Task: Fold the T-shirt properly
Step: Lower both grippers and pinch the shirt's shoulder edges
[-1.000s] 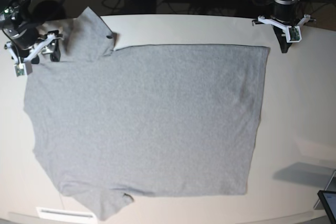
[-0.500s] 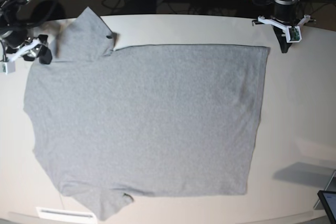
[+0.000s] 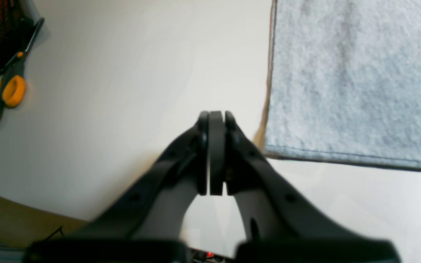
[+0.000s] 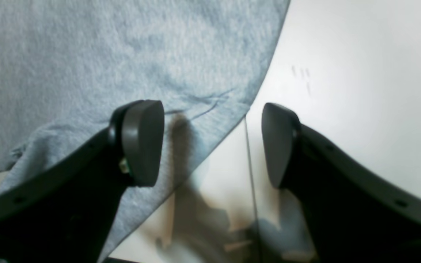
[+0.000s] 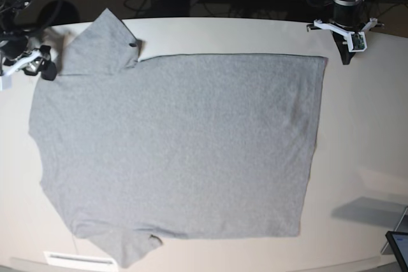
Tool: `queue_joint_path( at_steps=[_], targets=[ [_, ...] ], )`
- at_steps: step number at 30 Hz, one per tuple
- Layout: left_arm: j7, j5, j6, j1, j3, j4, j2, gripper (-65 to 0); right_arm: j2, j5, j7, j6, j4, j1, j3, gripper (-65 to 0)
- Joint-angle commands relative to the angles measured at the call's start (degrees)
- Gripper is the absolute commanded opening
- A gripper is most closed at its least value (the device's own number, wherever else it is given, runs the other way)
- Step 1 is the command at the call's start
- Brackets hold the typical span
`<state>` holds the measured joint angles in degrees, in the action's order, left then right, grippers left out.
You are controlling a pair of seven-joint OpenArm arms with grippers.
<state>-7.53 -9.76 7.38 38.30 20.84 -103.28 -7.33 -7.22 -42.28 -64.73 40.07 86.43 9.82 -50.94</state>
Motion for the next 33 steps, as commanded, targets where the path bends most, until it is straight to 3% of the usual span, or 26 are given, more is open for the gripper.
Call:
queue_joint_path(
  at_steps=[1, 18, 24, 33],
  targets=[
    [1.5, -0.3, -0.6, 0.5, 0.4, -1.2, -0.5, -65.0, -0.2, 0.6, -1.0, -0.1, 0.2, 0.0, 0.1, -24.8],
    [1.5, -0.4, -0.6, 0.5, 0.4, -2.4, -0.4, -65.0, 0.0, 0.6, -3.0, -0.1, 0.2, -0.8, 0.3, -25.2],
    [1.4, -0.4, -0.6, 0.5, 0.4, -2.4, -0.4, -65.0, 0.0, 0.6, -3.3, -0.1, 0.2, -0.8, 0.3, -35.1],
    [1.4, -0.4, -0.6, 0.5, 0.4, -2.4, -0.4, -65.0, 0.1, 0.6, -2.8, -0.1, 0.2, -0.8, 5.1, -35.3]
  ],
)
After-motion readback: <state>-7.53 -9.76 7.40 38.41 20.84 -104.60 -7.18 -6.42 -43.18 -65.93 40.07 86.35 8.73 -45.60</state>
